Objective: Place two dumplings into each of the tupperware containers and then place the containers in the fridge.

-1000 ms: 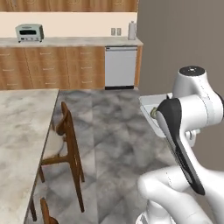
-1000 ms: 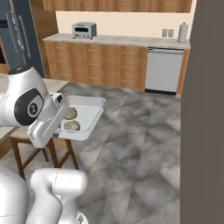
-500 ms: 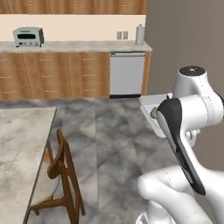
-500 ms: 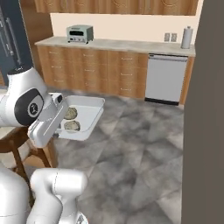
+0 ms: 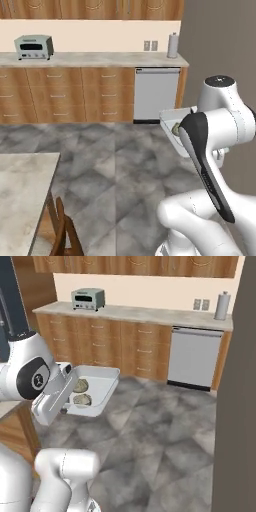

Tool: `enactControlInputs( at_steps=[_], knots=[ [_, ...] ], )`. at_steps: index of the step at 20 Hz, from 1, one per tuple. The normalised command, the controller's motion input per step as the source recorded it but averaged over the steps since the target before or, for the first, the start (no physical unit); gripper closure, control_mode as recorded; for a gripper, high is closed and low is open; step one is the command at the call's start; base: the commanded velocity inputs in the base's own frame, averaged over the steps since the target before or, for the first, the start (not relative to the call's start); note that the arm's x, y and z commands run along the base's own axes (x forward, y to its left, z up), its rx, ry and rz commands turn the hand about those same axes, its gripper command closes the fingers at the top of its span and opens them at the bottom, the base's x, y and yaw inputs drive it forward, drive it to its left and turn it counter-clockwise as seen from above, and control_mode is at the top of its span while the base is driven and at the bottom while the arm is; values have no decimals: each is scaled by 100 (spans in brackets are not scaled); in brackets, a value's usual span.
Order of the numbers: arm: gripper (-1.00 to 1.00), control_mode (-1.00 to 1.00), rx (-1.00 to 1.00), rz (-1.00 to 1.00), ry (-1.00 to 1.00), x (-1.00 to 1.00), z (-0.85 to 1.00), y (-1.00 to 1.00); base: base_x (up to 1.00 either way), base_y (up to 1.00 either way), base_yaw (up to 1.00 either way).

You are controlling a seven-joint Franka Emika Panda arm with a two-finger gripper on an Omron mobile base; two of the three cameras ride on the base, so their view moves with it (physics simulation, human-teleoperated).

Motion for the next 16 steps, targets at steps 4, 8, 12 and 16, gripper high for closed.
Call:
enactControlInputs(
  at_steps=[4, 8, 12, 16],
  knots=[
    [100, 100, 0, 0, 0, 0, 0, 0, 100, -1, 27],
    [100, 100, 0, 0, 0, 0, 0, 0, 100, -37, 51],
    [100, 100, 0, 0, 0, 0, 0, 0, 100, -42, 63],
    [100, 100, 0, 0, 0, 0, 0, 0, 100, -56, 58]
  ],
)
